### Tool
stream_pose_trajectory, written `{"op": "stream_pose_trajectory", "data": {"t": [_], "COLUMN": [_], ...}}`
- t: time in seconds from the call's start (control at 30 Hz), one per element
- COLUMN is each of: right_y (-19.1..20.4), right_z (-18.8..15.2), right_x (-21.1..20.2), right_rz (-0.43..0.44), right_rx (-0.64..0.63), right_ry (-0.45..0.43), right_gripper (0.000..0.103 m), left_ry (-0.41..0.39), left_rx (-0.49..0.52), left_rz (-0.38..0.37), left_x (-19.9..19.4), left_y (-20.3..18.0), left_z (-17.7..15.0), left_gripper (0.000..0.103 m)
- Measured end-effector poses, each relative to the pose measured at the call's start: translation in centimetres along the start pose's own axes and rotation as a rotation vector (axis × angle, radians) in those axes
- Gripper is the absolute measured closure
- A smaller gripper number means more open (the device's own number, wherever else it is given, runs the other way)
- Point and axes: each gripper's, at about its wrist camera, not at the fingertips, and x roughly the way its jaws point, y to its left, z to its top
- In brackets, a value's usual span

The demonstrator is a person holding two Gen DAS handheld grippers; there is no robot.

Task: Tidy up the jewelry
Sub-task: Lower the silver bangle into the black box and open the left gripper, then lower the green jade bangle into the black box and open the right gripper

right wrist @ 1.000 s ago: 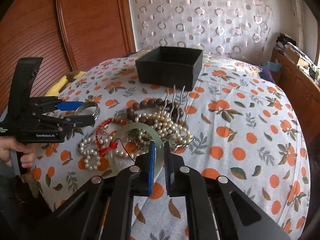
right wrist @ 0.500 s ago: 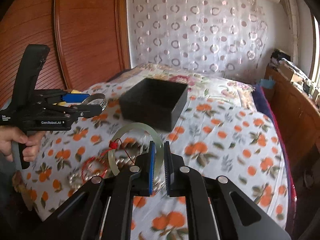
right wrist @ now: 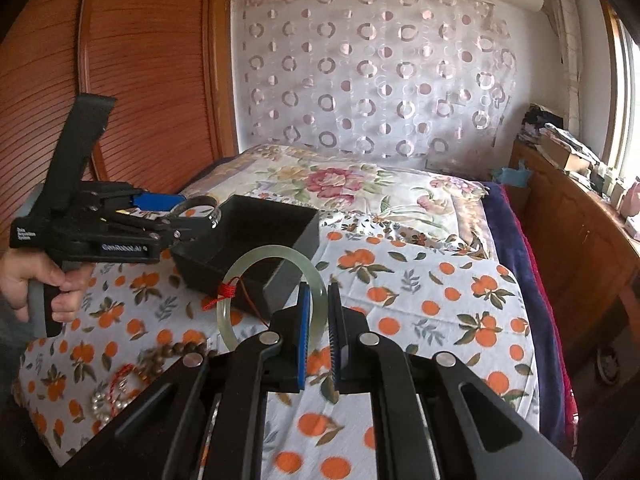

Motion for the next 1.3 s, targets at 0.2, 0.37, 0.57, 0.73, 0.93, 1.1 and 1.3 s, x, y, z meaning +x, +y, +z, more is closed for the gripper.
{"op": "stream_pose_trajectory", "data": {"t": [0.2, 0.37, 0.57, 0.73, 0.93, 1.1, 1.3], "right_y": [-1.1, -1.4, -1.6, -0.8, 1.4, 3.9, 5.7], "right_z": [0.6, 0.9, 1.1, 2.2, 3.8, 4.7, 5.1], "right_x": [1.2, 2.0, 3.0, 4.6, 7.3, 9.6, 12.3], "right_rz": [-0.007, -0.008, -0.003, 0.002, 0.024, 0.042, 0.029], "right_rx": [0.012, 0.006, 0.006, -0.019, -0.083, -0.148, -0.220], "right_ry": [0.004, 0.010, 0.019, 0.023, 0.034, 0.066, 0.122], "right_gripper": [0.093, 0.093, 0.093, 0.093, 0.093, 0.093, 0.093], "left_ry": [0.043, 0.053, 0.020, -0.017, -0.056, -0.078, -0.074], "left_rx": [0.020, 0.029, 0.026, -0.006, -0.061, -0.103, -0.128], "left_rz": [0.005, 0.007, 0.017, 0.045, 0.086, 0.105, 0.099], "left_x": [2.7, 3.6, 2.8, 1.0, -1.7, -3.5, -4.3], "left_y": [-0.1, -0.3, 0.2, 2.1, 5.2, 7.1, 7.8], "left_z": [0.7, 0.8, 1.0, 0.8, -0.5, -2.1, -3.9], "left_gripper": [0.045, 0.044, 0.035, 0.034, 0.026, 0.018, 0.017]}}
